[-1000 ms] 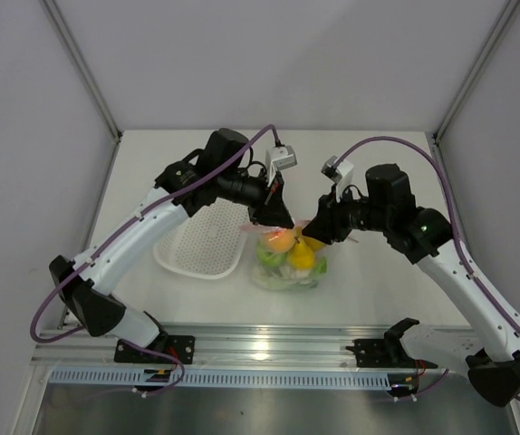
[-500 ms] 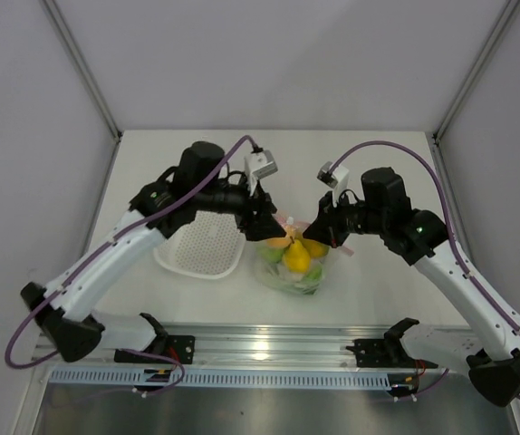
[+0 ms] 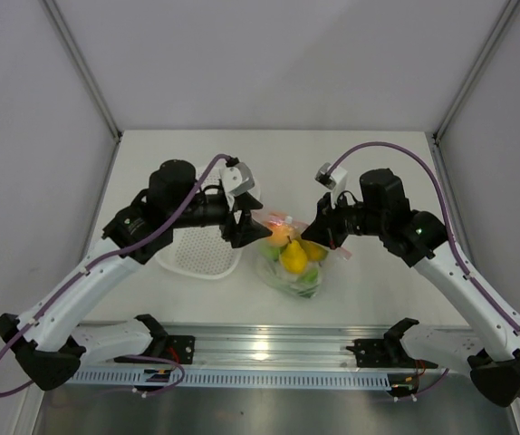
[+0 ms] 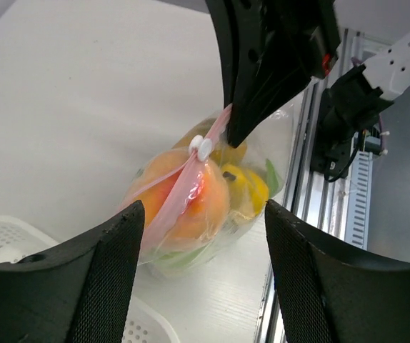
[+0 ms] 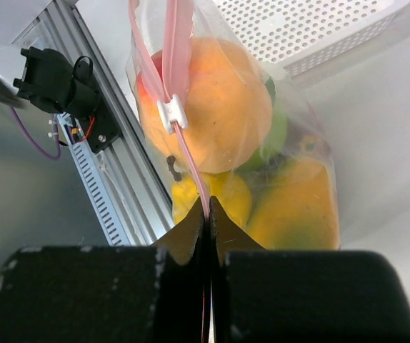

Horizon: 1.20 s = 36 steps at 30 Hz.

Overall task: Place the food in the zip-top bag and seal the zipper
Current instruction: Zip the zipper food storage bag at the center of the board.

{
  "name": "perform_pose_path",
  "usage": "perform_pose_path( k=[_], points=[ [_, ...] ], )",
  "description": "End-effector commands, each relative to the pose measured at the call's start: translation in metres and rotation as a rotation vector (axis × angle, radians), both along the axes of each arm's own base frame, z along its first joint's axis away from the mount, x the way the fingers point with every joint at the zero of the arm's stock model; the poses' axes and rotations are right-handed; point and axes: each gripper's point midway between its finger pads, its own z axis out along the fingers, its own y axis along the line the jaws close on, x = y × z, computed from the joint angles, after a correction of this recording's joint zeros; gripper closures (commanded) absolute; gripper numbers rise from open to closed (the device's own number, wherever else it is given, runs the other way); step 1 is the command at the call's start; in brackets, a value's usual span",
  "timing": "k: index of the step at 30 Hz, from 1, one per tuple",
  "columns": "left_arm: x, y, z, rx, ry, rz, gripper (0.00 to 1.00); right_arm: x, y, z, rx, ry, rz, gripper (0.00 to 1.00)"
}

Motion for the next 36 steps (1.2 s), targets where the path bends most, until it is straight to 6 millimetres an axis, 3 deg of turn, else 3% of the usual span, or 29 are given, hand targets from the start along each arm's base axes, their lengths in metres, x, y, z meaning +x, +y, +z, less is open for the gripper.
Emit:
perform_pose_path(
  k=[1,10,16,19,22,23,27,29,33,36],
  points=[
    [0.007,-0.002,-0.001,0.008,-0.072,-0.010,0.29,-0.004,0.005,0.028,0.070,-0.069,0.021,1.00],
    [0.029,-0.001,-0.018,0.083,-0.115,0.006,0.30,-0.007,0.006,0.024,0.060,-0.068,0.050,1.00],
    [0.030,-0.009,-0.034,0.127,-0.105,-0.069,0.31,-0.008,0.006,0.028,0.063,-0.080,0.057,1.00],
    [0.019,-0.012,-0.042,0.117,-0.085,-0.130,0.36,-0.007,0.005,0.029,0.060,-0.089,0.056,1.00],
    [0.006,-0.014,-0.046,0.095,-0.075,-0.197,0.52,-0.007,0.004,0.029,0.056,-0.092,0.052,1.00],
    [0.005,-0.013,-0.048,0.095,-0.070,-0.201,0.62,-0.007,0.004,0.028,0.053,-0.088,0.052,1.00],
    [-0.004,-0.012,-0.047,0.090,-0.052,-0.220,0.78,-0.005,0.004,0.024,0.045,-0.081,0.047,1.00],
    [-0.003,-0.009,-0.048,0.097,-0.043,-0.200,0.97,-0.003,0.003,0.020,0.032,-0.079,0.032,1.00],
    [-0.005,-0.007,-0.044,0.105,-0.026,-0.197,0.99,0.003,-0.001,0.020,0.020,-0.094,-0.003,1.00],
    [-0.006,-0.006,-0.036,0.109,0.036,-0.165,0.99,0.018,-0.009,0.028,0.009,-0.148,-0.100,1.00]
  ],
)
